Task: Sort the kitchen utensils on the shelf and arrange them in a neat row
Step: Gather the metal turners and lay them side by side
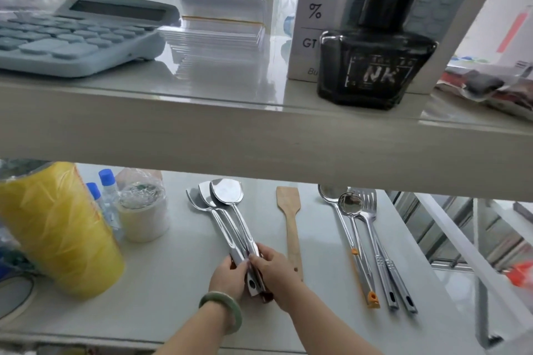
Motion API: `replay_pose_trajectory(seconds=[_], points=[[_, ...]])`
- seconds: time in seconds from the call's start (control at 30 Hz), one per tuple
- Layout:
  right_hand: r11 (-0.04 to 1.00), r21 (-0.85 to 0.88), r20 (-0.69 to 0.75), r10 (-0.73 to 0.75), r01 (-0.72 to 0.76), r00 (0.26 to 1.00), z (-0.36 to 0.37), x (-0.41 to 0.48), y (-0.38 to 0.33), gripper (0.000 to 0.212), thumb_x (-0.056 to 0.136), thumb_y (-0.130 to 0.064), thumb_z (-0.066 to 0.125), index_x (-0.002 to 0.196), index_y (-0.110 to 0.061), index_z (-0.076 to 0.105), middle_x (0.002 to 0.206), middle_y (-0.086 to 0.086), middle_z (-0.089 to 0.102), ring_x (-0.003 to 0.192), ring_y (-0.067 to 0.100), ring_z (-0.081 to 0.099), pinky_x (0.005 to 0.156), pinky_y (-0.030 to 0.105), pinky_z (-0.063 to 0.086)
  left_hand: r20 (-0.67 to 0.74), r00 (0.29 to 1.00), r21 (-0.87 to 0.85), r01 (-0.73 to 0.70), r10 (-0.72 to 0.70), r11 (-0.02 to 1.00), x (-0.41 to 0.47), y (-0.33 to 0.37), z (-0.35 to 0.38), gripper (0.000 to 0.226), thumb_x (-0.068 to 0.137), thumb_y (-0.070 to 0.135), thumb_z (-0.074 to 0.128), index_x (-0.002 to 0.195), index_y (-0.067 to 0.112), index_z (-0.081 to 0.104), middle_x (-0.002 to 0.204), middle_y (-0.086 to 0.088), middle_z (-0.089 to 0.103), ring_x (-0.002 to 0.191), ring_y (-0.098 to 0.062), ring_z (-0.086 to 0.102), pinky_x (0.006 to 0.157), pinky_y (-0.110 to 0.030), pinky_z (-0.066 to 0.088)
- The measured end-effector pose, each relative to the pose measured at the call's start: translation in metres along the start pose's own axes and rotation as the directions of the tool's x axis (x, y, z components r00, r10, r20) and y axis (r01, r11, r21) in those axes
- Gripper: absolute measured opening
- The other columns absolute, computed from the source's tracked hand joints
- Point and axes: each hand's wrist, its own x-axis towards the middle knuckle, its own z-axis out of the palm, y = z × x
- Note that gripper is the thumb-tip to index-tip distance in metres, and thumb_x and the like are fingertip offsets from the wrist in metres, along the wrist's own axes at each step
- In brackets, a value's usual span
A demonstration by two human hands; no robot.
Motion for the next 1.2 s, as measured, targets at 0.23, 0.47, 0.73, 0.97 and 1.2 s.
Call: replay_pose_trajectory(seconds=[0.23, 0.47, 0.73, 0.97, 1.2], points=[[0.986, 0.134, -0.075, -0.091, 0.100, 0.993, -0.016, -0.016, 0.001, 0.033, 0.090, -0.004, 0.049, 0.101, -0.029, 0.067, 0.088, 0.000, 0.073, 0.071, 0.009, 0.067, 0.054, 0.019, 0.051, 0.042, 0.988, -0.013, -0.146, 0.146, 0.989, -0.015, 0.011, 0.023, 0.029, 0.091, 0.008, 0.049, 0.112, 0.023, 0.062, 0.094, -0.007, 0.072, 0.086, -0.022, 0.067, 0.080, -0.035, 0.054], [0.972, 0.186, -0.313, -0.080, 0.144, 0.946, -0.057, -0.030, 0.007, 0.031, 0.090, -0.004, 0.049, 0.108, -0.024, 0.064, 0.097, 0.007, 0.073, 0.085, 0.020, 0.071, 0.071, 0.034, 0.059, 0.158, 0.968, -0.081, -0.183, 0.194, 0.980, -0.025, 0.027, 0.072, 0.026, 0.092, 0.013, 0.048, 0.105, 0.030, 0.064, 0.091, -0.001, 0.074, 0.079, -0.017, 0.069, 0.060, -0.022, 0.052], [0.982, 0.133, -0.424, -0.063, 0.131, 0.903, -0.126, -0.037, 0.031, 0.025, 0.089, 0.001, 0.050, 0.102, -0.014, 0.065, 0.096, 0.008, 0.073, 0.089, 0.022, 0.069, 0.084, 0.037, 0.057, 0.261, 0.953, -0.104, -0.128, 0.151, 0.986, -0.028, 0.023, 0.148, 0.027, 0.092, 0.007, 0.047, 0.100, 0.023, 0.068, 0.084, -0.001, 0.073, 0.078, -0.017, 0.069, 0.070, -0.027, 0.058], [0.990, -0.138, -0.396, -0.088, 0.035, 0.914, -0.122, -0.032, 0.034, 0.041, 0.090, -0.014, 0.051, 0.130, -0.014, 0.049, 0.121, 0.005, 0.064, 0.110, 0.019, 0.059, 0.100, 0.037, 0.047, 0.126, 0.976, 0.119, -0.190, 0.175, 0.975, -0.023, 0.018, 0.154, 0.023, 0.091, 0.016, 0.047, 0.101, 0.017, 0.068, 0.091, -0.009, 0.073, 0.084, -0.026, 0.067, 0.081, -0.039, 0.056], [0.928, -0.372, -0.388, -0.172, 0.017, 0.905, -0.116, -0.036, 0.042, 0.023, 0.089, -0.015, 0.048, 0.109, -0.015, 0.060, 0.103, 0.006, 0.068, 0.092, 0.019, 0.060, 0.078, 0.026, 0.044, 0.141, 0.928, 0.461, -0.371, 0.346, 0.806, -0.019, 0.015, 0.149, 0.034, 0.091, 0.014, 0.046, 0.125, 0.014, 0.053, 0.120, -0.008, 0.056, 0.105, -0.022, 0.056, 0.092, -0.026, 0.042]])
